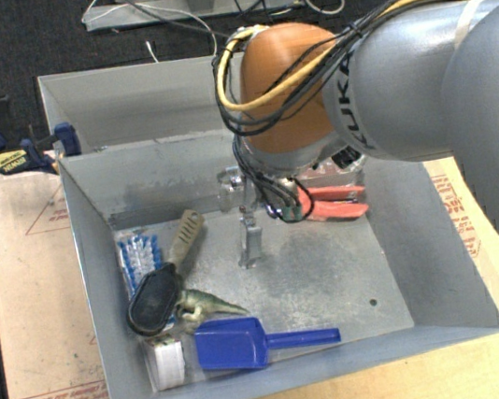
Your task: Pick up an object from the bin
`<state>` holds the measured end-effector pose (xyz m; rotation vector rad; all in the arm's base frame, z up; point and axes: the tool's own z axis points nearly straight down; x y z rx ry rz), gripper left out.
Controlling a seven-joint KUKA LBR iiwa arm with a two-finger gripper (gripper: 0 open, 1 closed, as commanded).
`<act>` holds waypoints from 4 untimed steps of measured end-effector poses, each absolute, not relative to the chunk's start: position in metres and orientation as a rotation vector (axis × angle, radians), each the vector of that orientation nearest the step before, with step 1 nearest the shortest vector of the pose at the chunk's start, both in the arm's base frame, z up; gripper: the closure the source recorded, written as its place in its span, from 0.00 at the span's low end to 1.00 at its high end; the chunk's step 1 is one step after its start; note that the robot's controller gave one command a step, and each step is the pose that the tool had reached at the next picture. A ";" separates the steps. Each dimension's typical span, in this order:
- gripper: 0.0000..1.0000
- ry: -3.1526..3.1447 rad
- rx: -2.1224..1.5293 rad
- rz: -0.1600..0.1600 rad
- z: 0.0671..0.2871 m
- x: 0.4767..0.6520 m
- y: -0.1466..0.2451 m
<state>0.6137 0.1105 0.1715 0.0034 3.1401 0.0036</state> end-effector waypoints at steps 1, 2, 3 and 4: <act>0.00 3.140 0.003 0.004 0.172 0.614 0.110; 0.00 3.143 -0.059 0.004 0.101 0.601 0.120; 0.00 3.124 -0.091 0.008 0.101 0.610 0.143; 0.00 3.137 -0.043 0.004 0.068 0.589 0.105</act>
Offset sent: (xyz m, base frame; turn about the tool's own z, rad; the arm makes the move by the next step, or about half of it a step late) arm -0.0114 0.0097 -0.0680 -0.0411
